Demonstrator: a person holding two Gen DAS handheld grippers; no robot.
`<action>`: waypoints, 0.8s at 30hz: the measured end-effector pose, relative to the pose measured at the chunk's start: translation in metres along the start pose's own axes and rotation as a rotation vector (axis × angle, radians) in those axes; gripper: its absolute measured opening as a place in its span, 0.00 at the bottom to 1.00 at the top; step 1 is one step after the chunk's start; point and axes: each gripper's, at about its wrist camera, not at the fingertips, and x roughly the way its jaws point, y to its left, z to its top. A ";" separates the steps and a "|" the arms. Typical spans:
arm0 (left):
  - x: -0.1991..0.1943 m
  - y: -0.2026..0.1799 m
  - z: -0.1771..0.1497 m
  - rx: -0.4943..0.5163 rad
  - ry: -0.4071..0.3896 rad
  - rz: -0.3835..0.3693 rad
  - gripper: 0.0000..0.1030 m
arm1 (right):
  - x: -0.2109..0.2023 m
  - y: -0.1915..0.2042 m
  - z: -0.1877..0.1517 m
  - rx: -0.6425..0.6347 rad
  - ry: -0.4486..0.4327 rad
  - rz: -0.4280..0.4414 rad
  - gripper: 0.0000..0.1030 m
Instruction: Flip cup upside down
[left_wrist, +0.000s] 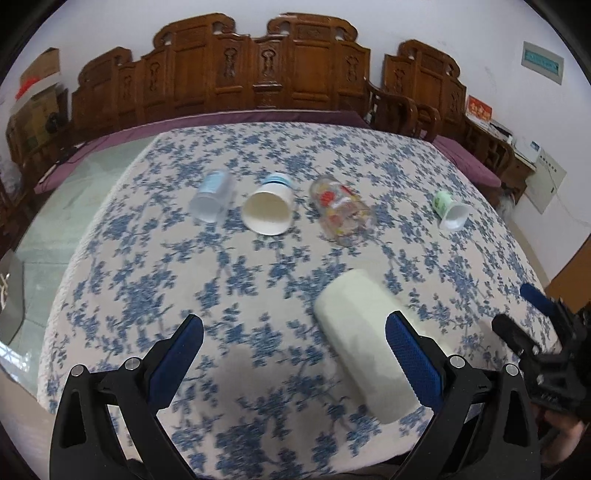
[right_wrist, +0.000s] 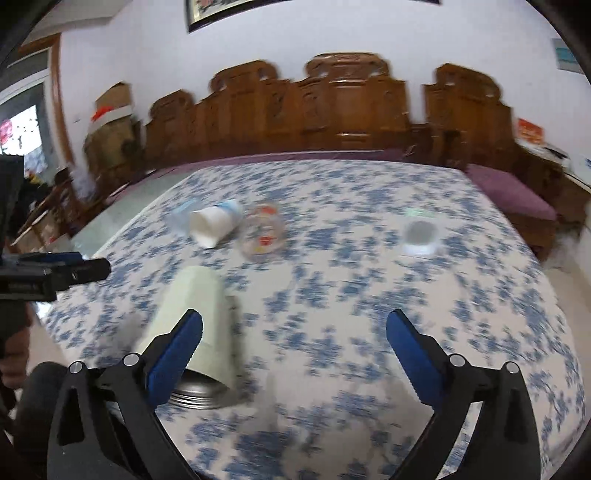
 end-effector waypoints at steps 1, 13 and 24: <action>0.003 -0.004 0.002 -0.001 0.009 -0.006 0.92 | 0.000 -0.005 -0.003 0.004 -0.002 -0.013 0.97; 0.062 -0.039 0.021 -0.074 0.178 -0.040 0.92 | 0.013 -0.045 -0.020 0.089 0.011 0.003 0.97; 0.105 -0.031 0.016 -0.231 0.358 -0.095 0.86 | 0.021 -0.051 -0.025 0.157 0.032 0.076 0.97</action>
